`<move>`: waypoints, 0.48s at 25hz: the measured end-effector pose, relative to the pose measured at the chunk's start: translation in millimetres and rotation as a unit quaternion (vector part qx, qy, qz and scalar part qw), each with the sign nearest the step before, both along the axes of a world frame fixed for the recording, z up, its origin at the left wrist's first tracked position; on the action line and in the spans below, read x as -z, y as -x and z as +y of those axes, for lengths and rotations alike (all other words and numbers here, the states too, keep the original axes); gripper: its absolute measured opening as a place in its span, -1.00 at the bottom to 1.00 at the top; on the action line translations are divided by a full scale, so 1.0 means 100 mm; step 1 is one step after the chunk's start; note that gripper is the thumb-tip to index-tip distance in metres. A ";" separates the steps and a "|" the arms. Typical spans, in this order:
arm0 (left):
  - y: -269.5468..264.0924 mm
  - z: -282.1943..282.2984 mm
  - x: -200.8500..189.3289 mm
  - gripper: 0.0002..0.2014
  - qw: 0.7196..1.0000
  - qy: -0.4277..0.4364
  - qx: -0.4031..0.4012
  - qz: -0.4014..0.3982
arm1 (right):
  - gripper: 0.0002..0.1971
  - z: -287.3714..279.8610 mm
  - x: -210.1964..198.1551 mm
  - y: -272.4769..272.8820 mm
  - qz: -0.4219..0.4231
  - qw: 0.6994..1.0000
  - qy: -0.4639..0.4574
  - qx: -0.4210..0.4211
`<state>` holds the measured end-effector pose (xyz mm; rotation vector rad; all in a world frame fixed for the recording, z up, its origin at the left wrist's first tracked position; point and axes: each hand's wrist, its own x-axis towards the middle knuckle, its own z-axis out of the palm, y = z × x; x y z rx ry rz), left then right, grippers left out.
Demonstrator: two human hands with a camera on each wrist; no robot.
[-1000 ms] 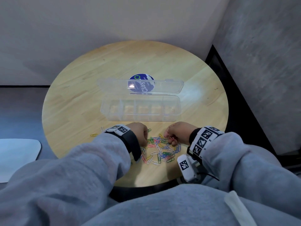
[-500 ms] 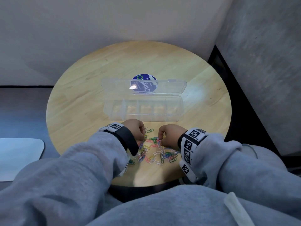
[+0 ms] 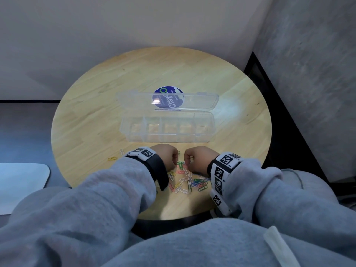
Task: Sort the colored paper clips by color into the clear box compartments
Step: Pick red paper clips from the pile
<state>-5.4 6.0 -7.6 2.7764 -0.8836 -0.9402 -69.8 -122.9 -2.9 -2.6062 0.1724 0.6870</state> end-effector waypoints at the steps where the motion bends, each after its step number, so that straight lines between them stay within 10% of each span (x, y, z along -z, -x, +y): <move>1: 0.00 0.00 -0.01 -0.90 1.000 -0.006 0.001 -0.003 | -0.89 0.00 0.01 0.00 0.001 1.000 0.007 -0.013; 12: -0.01 0.06 0.01 -0.87 1.000 0.020 0.009 0.008 | -0.76 -0.08 0.03 -0.06 0.053 0.998 0.008 0.025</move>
